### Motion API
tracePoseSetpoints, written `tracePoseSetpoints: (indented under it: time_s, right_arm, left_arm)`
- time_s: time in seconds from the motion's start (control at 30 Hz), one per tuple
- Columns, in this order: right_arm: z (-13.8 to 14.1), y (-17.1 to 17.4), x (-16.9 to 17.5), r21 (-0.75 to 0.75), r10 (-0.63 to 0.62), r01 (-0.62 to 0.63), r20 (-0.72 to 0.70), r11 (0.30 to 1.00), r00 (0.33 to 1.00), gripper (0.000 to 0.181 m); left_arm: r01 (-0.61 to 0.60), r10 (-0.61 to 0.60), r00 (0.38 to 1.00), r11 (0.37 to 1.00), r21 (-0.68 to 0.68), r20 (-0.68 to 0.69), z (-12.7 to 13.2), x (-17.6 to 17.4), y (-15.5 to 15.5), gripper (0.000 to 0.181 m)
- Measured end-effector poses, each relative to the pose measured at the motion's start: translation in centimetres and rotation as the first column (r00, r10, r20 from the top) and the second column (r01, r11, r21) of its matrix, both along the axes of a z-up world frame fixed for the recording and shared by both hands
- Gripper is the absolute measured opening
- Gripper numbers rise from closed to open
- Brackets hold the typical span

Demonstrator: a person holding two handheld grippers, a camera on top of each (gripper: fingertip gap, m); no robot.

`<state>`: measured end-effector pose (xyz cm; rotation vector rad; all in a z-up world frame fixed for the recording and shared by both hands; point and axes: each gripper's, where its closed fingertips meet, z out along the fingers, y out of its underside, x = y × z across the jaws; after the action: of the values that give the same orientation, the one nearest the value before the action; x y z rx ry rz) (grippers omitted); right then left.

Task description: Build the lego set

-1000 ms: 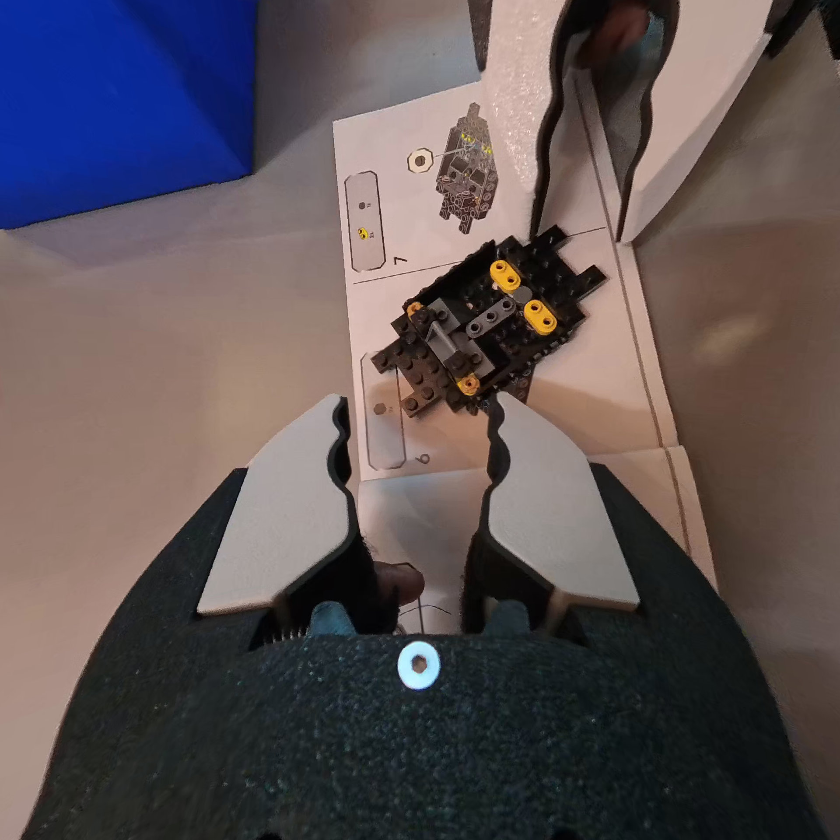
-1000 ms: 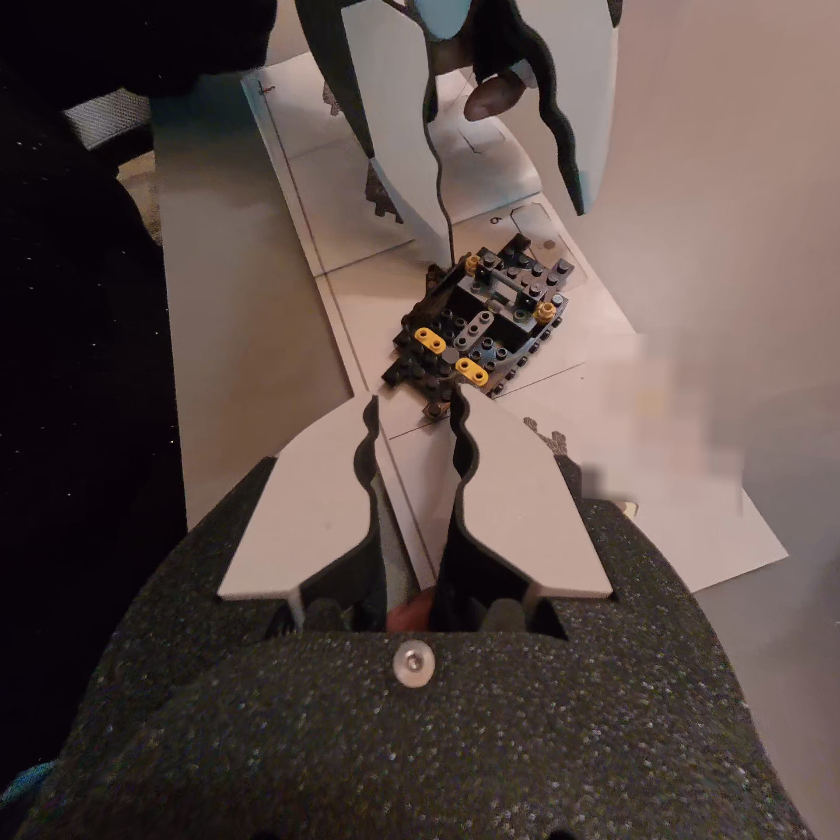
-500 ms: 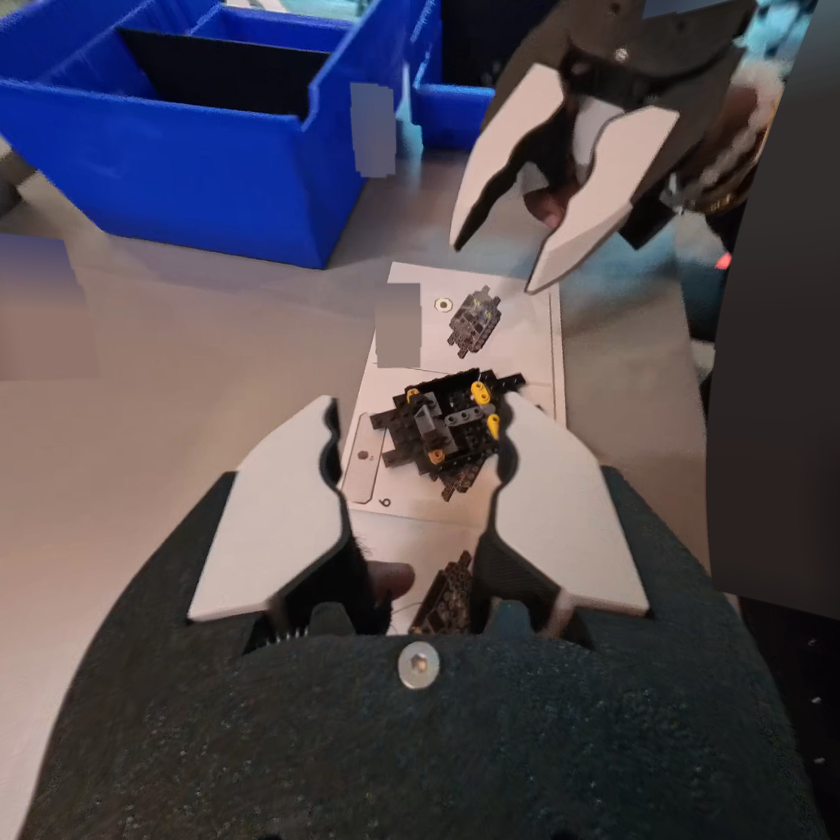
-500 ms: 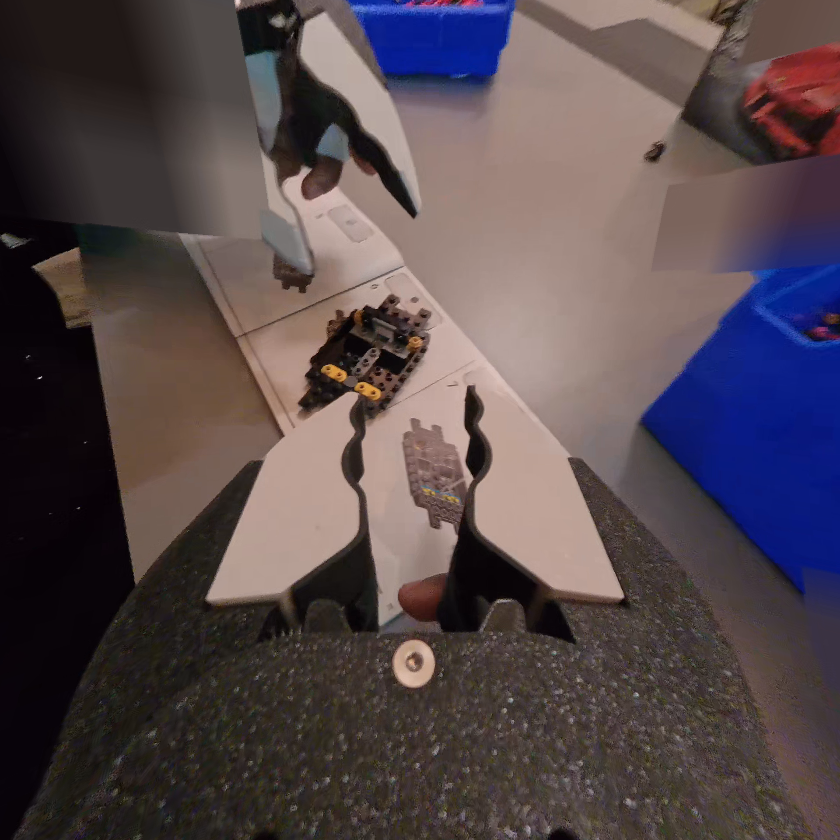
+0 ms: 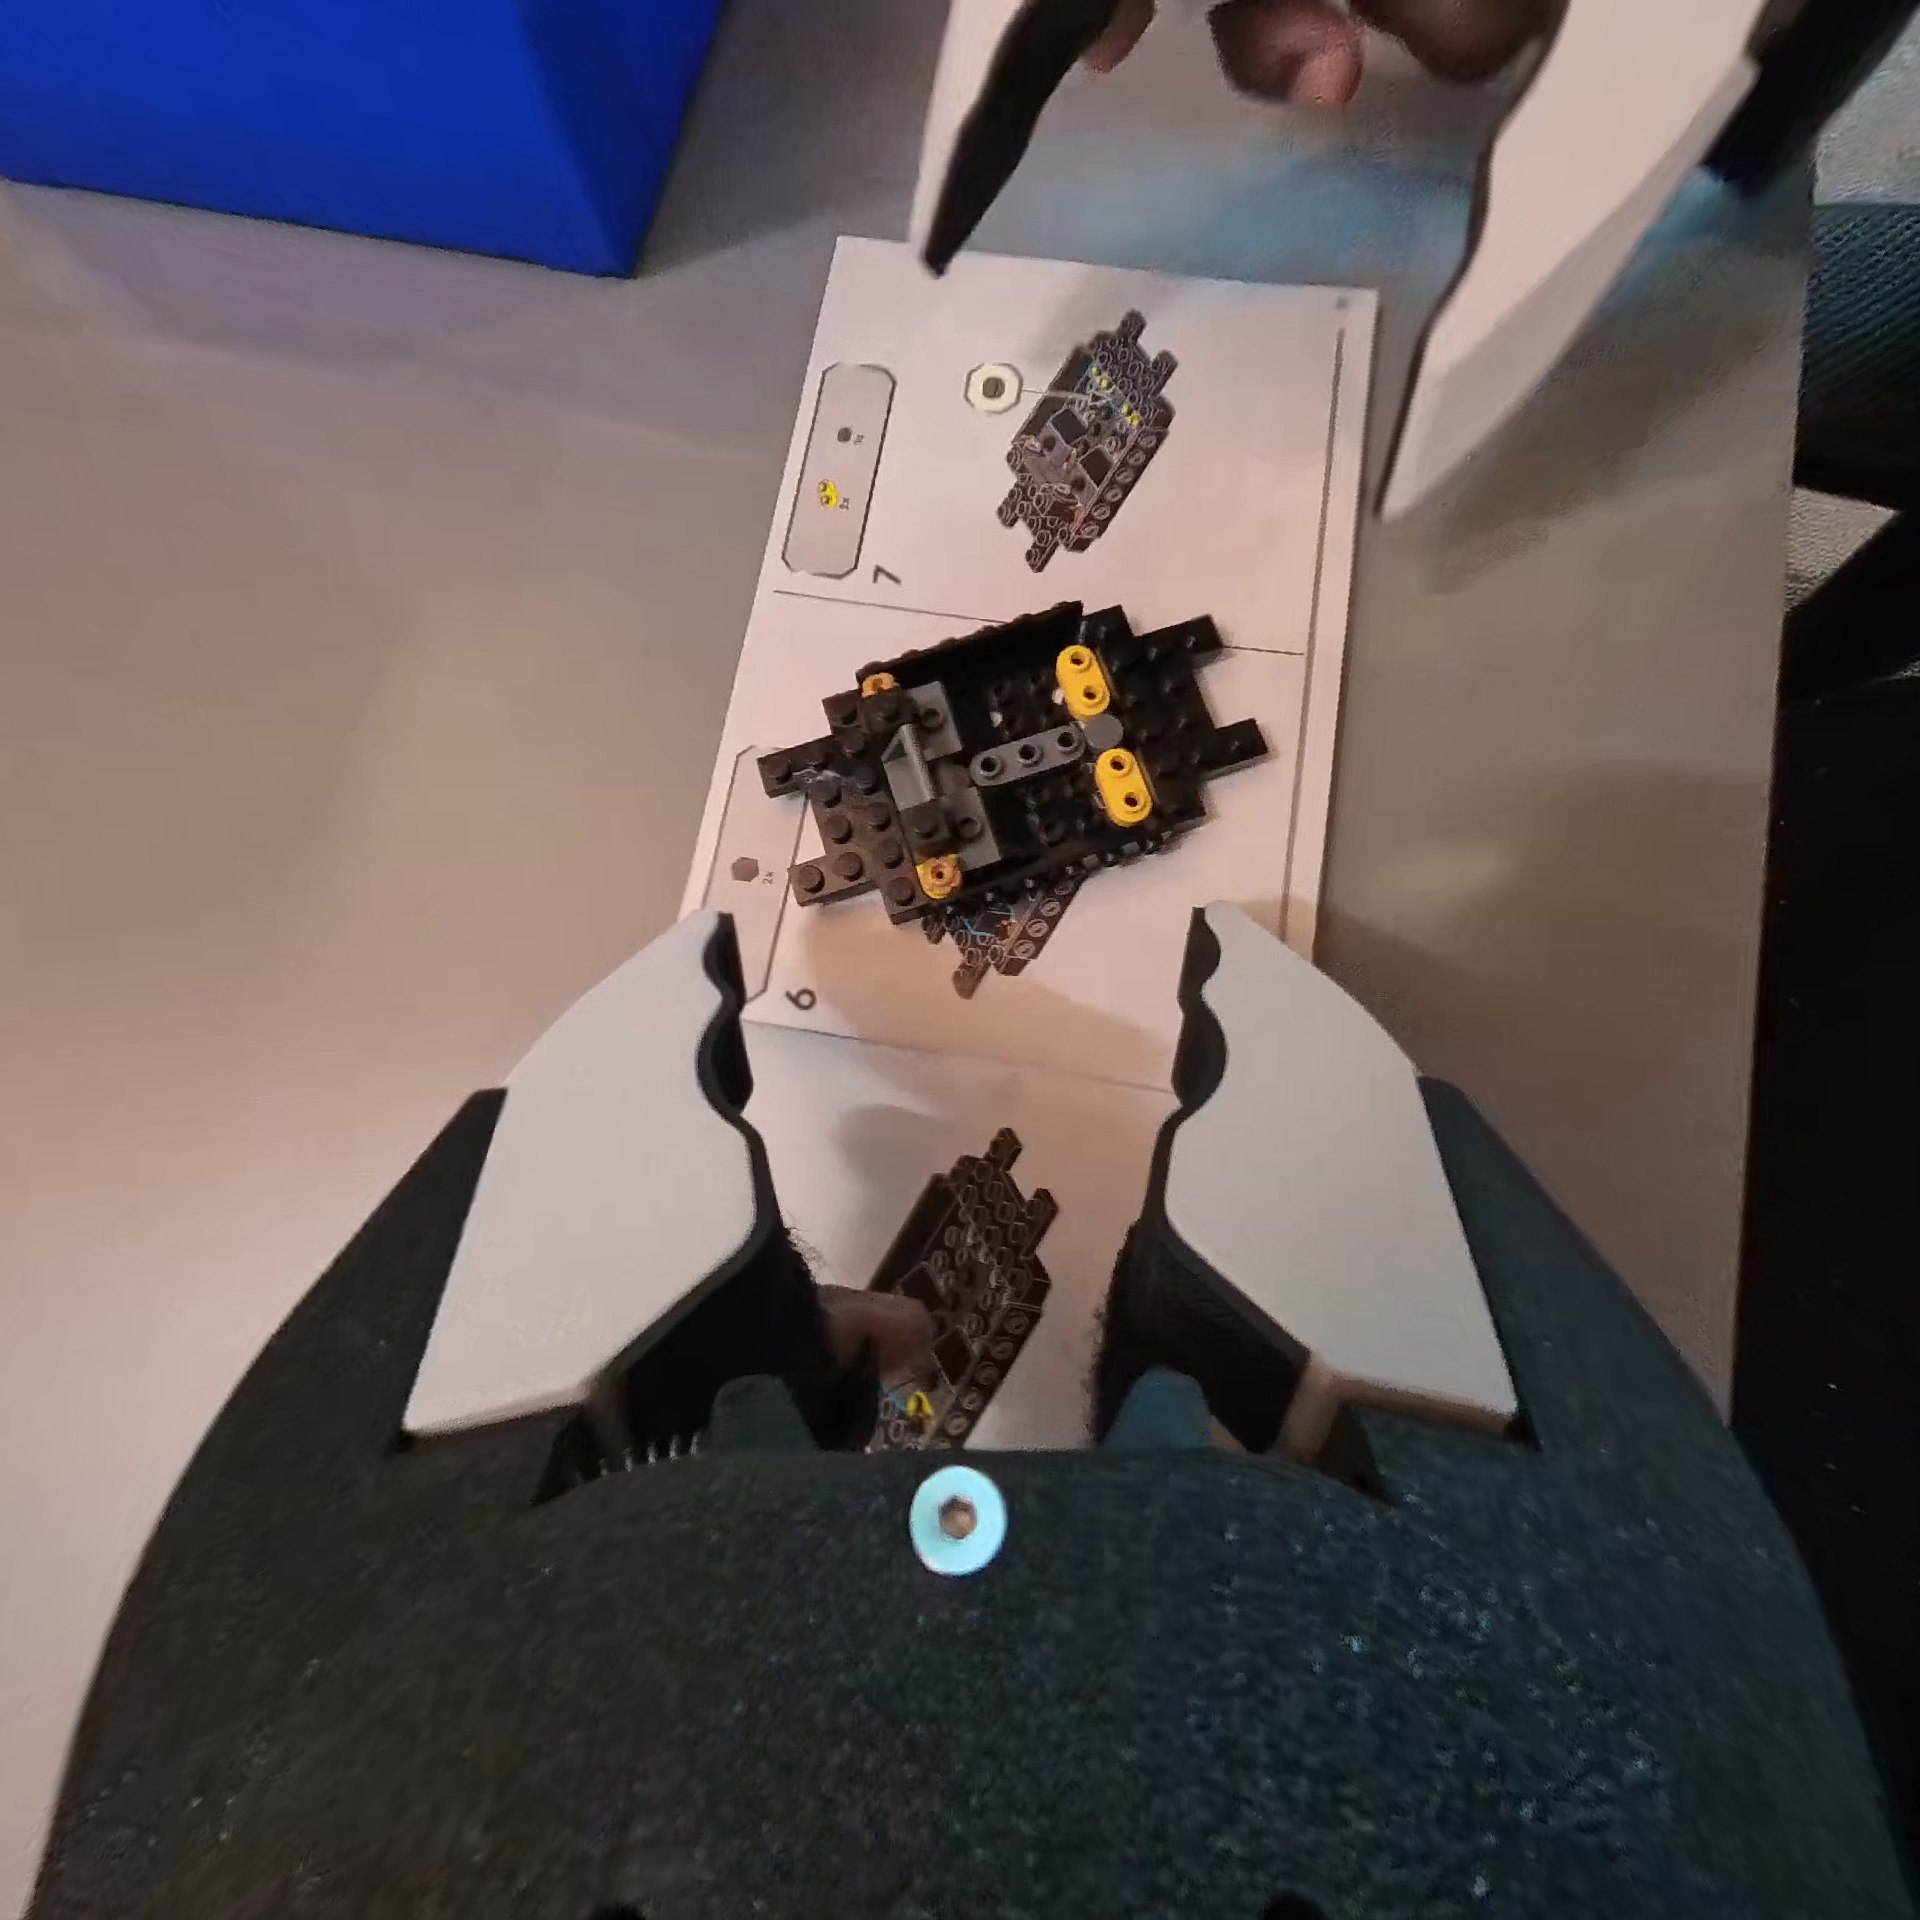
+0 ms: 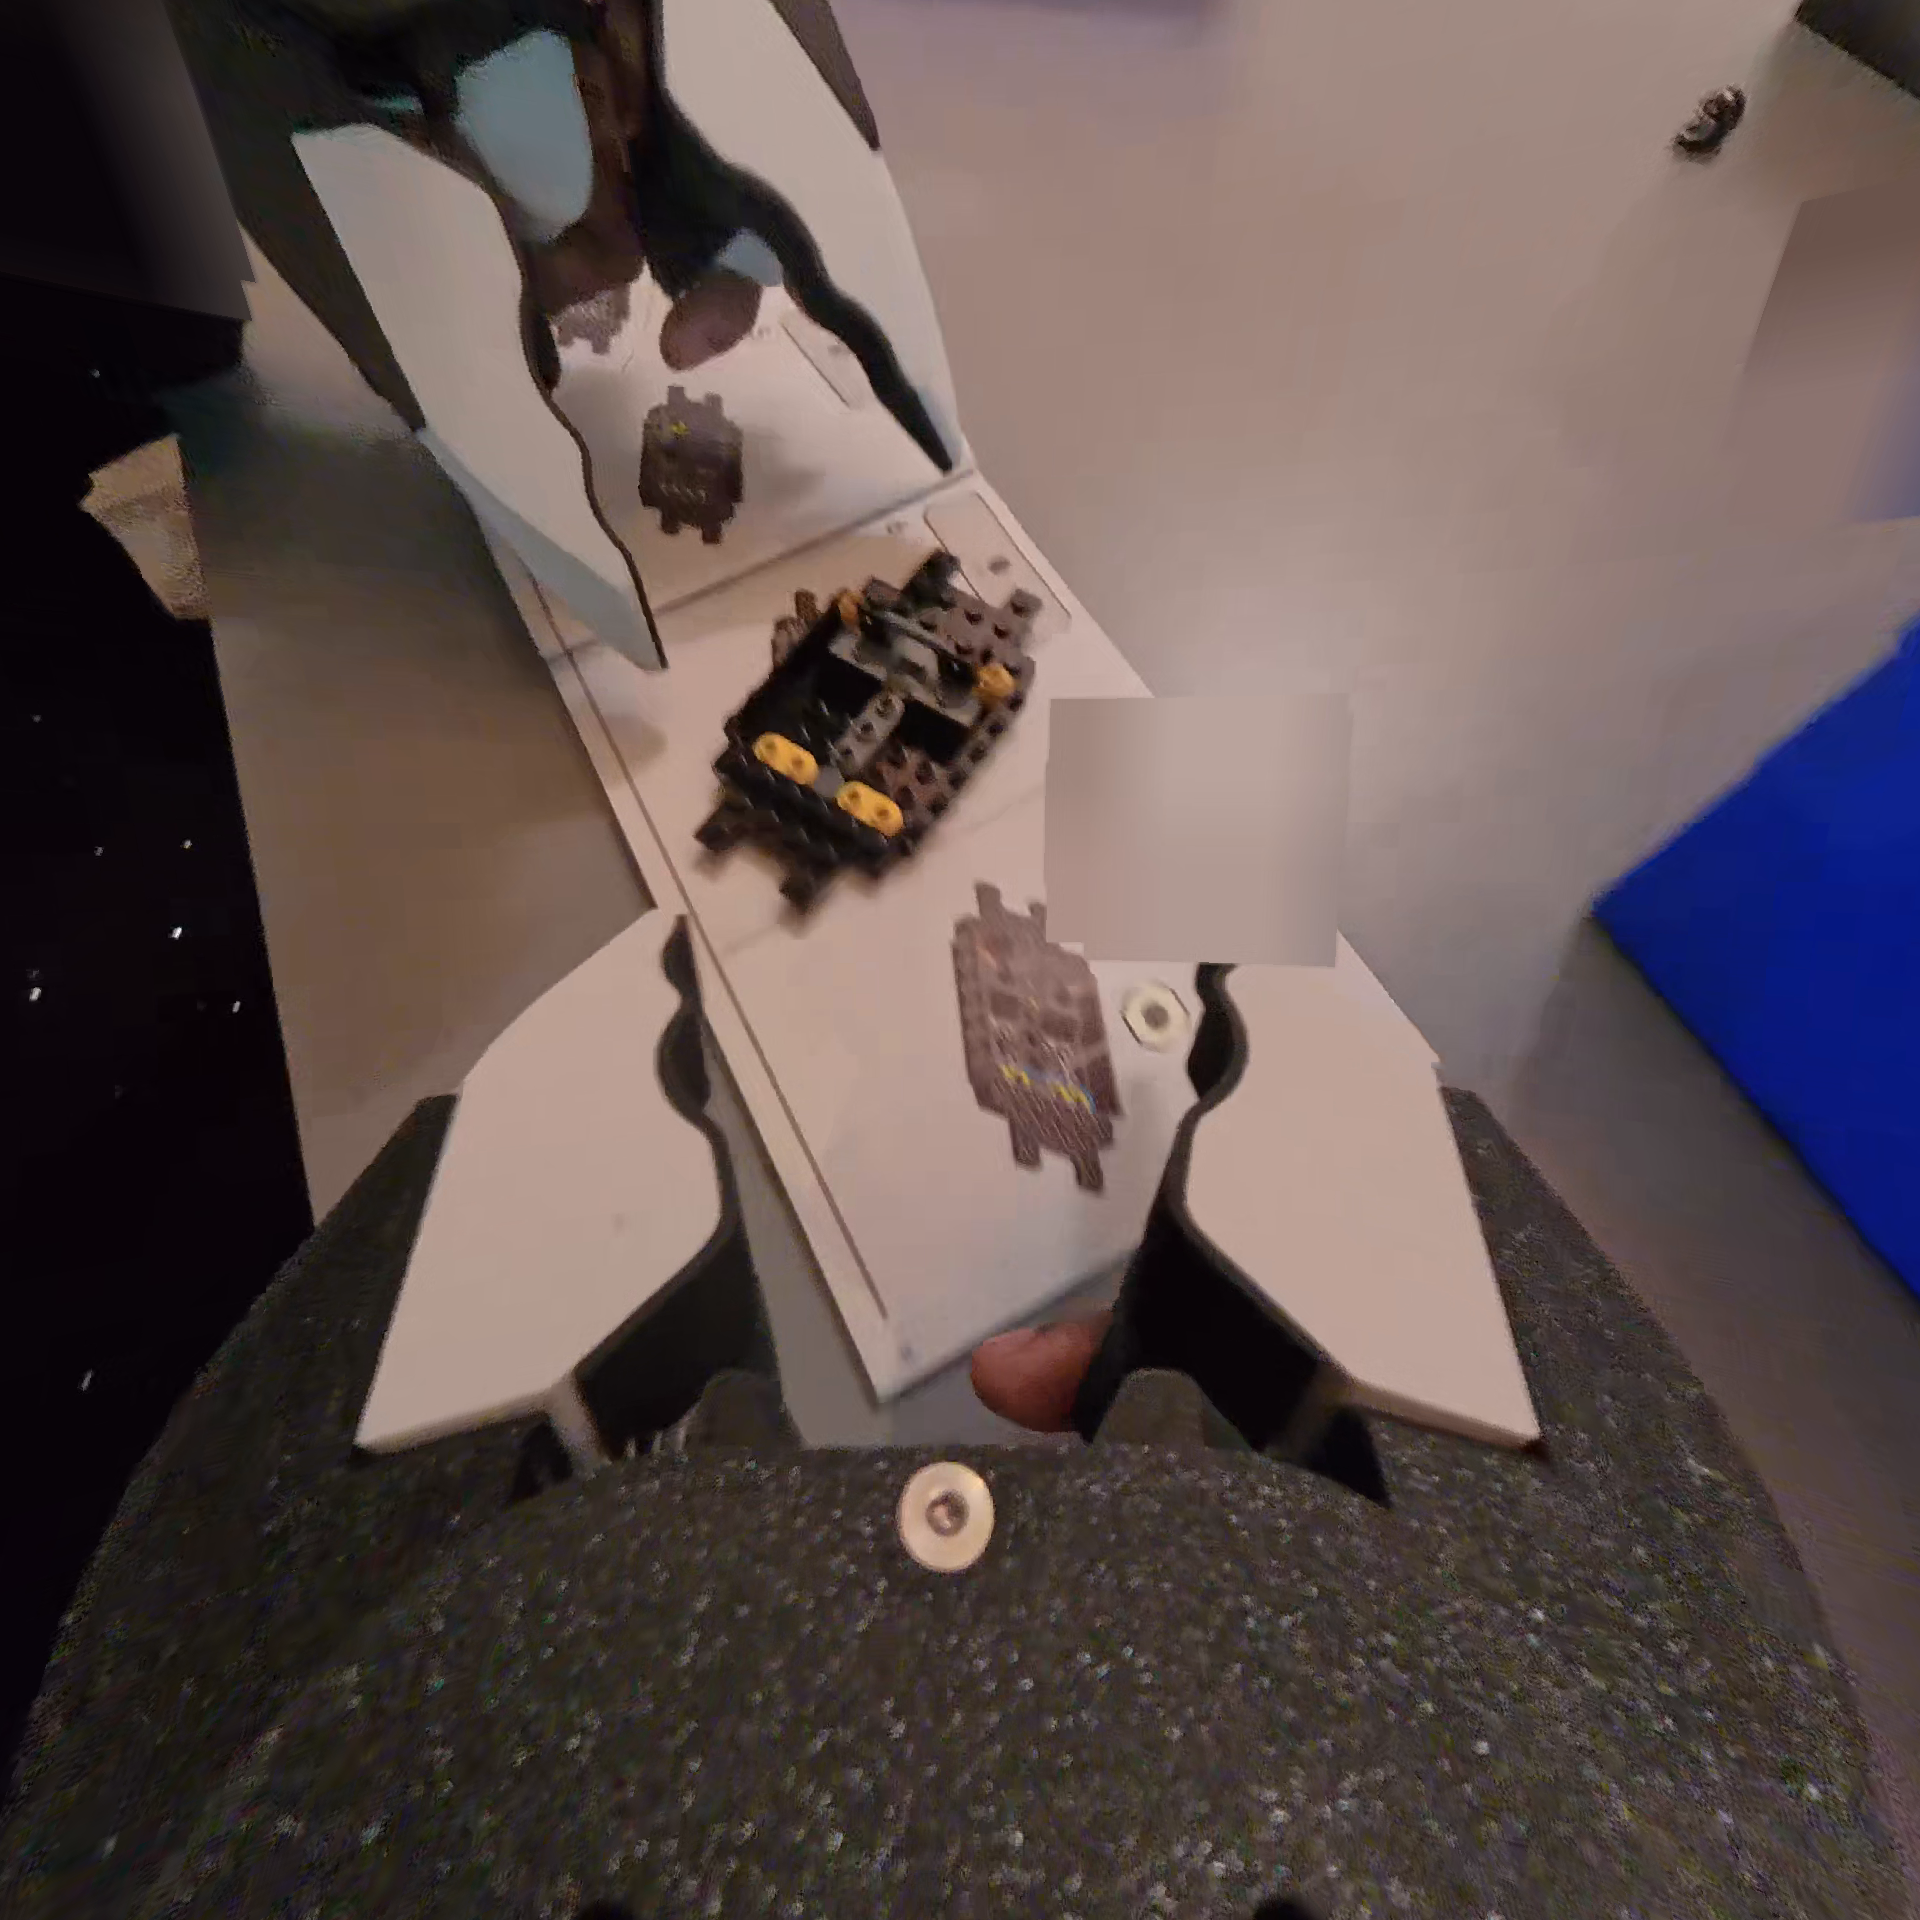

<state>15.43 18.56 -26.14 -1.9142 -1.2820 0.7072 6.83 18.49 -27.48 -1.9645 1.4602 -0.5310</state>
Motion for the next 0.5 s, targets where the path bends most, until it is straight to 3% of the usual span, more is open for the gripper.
tracePoseSetpoints:
  time_s: [0.07,0.17,0.33,0.43,0.5]
  right_arm:
    - [-0.7,-0.1,-1.4,-0.005,-0.045,0.045,0.008,0.999,0.999,0.106]
    - [-1.6,-0.5,-2.2,-0.031,-0.156,0.157,0.031,0.987,0.987,0.11]
    - [-0.9,-1.1,0.3,-0.05,-0.314,0.312,-0.046,0.949,0.948,0.096]
    - [-0.5,-1.1,2.1,-0.09,-0.375,0.368,-0.083,0.926,0.923,0.087]
    - [-0.7,-1.3,2.0,-0.126,-0.396,0.386,-0.07,0.914,0.916,0.089]
  left_arm:
    - [-0.01,0.01,1.0,1.0,0.003,-0.02,-0.1,-0.2,-0.3,0.07]
    - [-0.019,0.02,0.999,0.999,0.028,-0.03,-0.1,-0.3,-0.3,0.06]
    - [0.019,-0.019,0.999,1.0,0.011,-0.041,-1.0,-0.4,-0.9,0.055]
    - [0.047,-0.048,0.998,0.998,-0.03,-0.036,-1.3,0.0,-1.4,0.043]
    - [0.055,-0.057,0.998,0.998,-0.038,-0.034,-1.3,0.3,-1.5,0.041]
